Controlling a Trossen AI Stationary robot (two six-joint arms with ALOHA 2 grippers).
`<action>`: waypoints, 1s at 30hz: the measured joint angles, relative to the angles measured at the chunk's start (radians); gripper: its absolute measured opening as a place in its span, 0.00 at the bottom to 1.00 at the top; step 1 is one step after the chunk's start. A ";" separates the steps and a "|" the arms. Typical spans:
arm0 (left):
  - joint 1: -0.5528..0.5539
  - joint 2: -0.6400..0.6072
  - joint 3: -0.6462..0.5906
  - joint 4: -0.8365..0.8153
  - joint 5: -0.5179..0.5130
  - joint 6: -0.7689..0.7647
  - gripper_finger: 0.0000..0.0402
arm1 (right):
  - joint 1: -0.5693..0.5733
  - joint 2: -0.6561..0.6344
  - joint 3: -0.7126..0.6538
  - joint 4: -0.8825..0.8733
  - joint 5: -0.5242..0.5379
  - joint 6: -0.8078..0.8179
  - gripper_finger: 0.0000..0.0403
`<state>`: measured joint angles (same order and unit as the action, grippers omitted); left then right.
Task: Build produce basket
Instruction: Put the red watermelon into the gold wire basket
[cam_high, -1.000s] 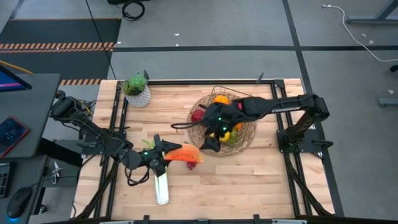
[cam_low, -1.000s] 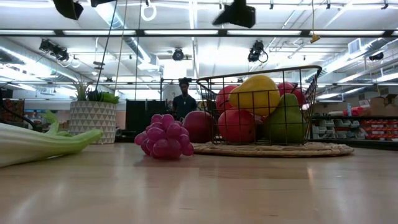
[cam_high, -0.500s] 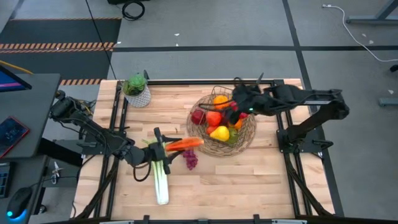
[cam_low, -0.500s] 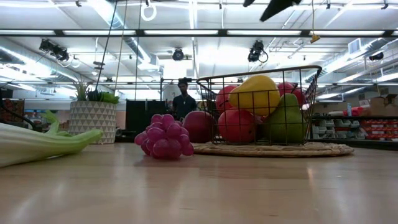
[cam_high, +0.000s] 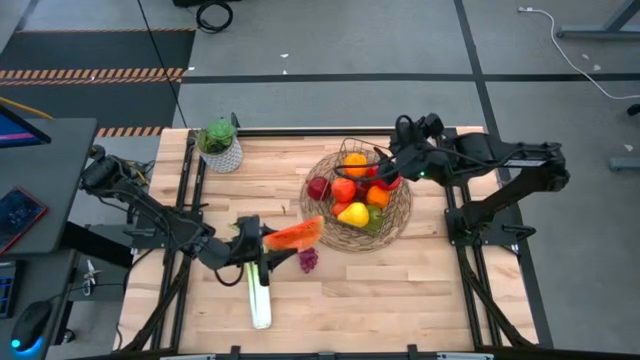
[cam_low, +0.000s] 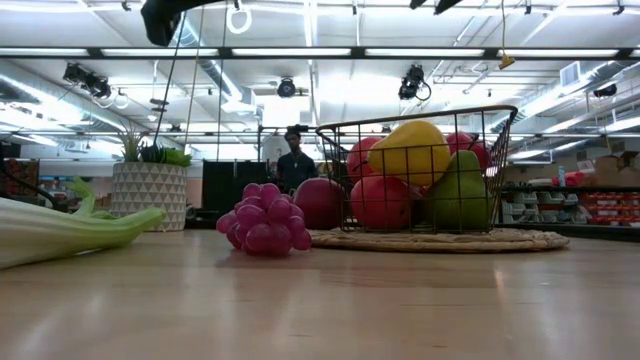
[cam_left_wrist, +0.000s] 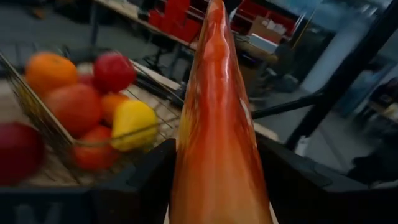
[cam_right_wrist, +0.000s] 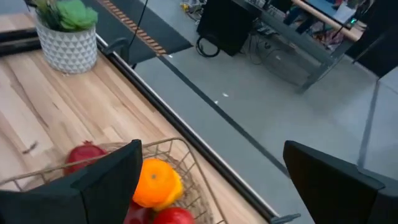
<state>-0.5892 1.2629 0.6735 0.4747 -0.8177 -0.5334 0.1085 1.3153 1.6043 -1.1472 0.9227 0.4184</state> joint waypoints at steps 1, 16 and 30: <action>0.000 0.000 0.000 -0.001 0.014 -0.027 0.56 | -0.002 0.003 0.000 0.000 0.000 -0.009 0.98; 0.000 0.000 0.001 0.001 0.166 -0.551 0.57 | -0.008 0.009 -0.054 0.053 0.020 -0.210 0.98; 0.001 0.000 0.001 0.002 0.171 -1.464 0.57 | -0.008 0.009 -0.054 0.052 -0.143 -0.220 0.98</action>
<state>-0.5884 1.2629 0.6741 0.4763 -0.6465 -1.9974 0.1005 1.3243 1.5501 -1.0950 0.7802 0.1986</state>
